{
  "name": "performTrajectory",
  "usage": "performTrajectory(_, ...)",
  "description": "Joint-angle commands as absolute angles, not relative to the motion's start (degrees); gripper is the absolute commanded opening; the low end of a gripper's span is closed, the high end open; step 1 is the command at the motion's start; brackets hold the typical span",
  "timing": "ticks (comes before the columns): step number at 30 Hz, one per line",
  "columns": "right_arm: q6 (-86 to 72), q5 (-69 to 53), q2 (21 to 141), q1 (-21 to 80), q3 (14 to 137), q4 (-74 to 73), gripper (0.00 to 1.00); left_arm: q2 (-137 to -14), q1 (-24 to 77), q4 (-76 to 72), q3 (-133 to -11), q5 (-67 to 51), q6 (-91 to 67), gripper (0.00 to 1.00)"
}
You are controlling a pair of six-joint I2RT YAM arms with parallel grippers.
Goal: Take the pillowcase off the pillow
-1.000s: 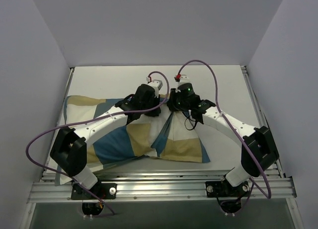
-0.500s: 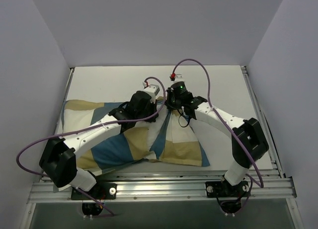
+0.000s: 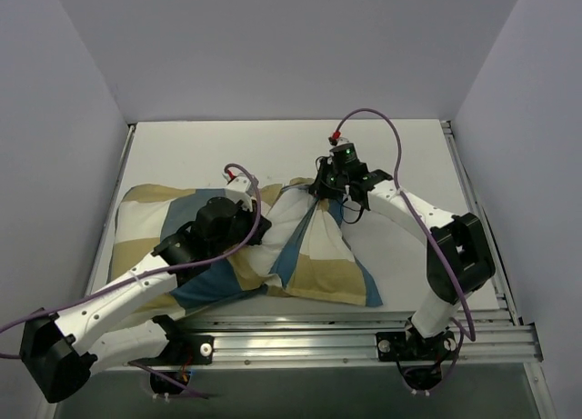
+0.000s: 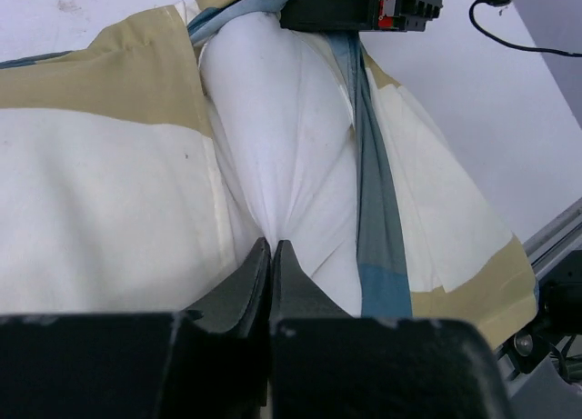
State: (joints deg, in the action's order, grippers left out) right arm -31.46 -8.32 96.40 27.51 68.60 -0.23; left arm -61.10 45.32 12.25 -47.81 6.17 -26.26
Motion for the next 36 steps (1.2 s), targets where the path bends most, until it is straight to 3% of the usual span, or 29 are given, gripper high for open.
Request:
performTrajectory(1,-29.2,9.3,99.4,17.3,70.3,0.3,0.00,-50.8,45.9,23.2,-45.2,4.3,-26.4,0.02)
performTrajectory(12,-30.1,5.5,103.9,13.0,72.9,-3.0,0.00,-38.1,46.0,25.8,-40.5,6.6,-28.7,0.02)
performTrajectory(21,-28.6,3.0,107.7,11.5,77.7,-5.2,0.00,-34.5,46.0,24.7,-40.4,5.7,-32.0,0.02)
performTrajectory(26,-25.0,-7.1,104.9,13.4,73.0,3.8,0.00,-39.5,45.9,20.4,-43.7,6.6,-30.4,0.05)
performTrajectory(27,-24.4,-9.9,104.5,13.9,71.7,4.6,0.00,-41.6,45.9,19.6,-45.1,6.5,-29.8,0.12)
performTrajectory(29,-22.9,-11.5,102.9,16.1,70.4,6.0,0.00,-47.9,45.9,19.6,-50.1,7.3,-28.0,0.46)
performTrajectory(33,-21.6,-12.2,98.9,21.0,65.8,8.3,0.00,-58.4,45.7,18.9,-60.2,6.7,-24.0,0.80)
performTrajectory(36,-21.5,-12.7,94.7,24.2,63.7,10.3,0.00,-66.1,45.4,19.9,-67.5,6.5,-20.7,0.94)
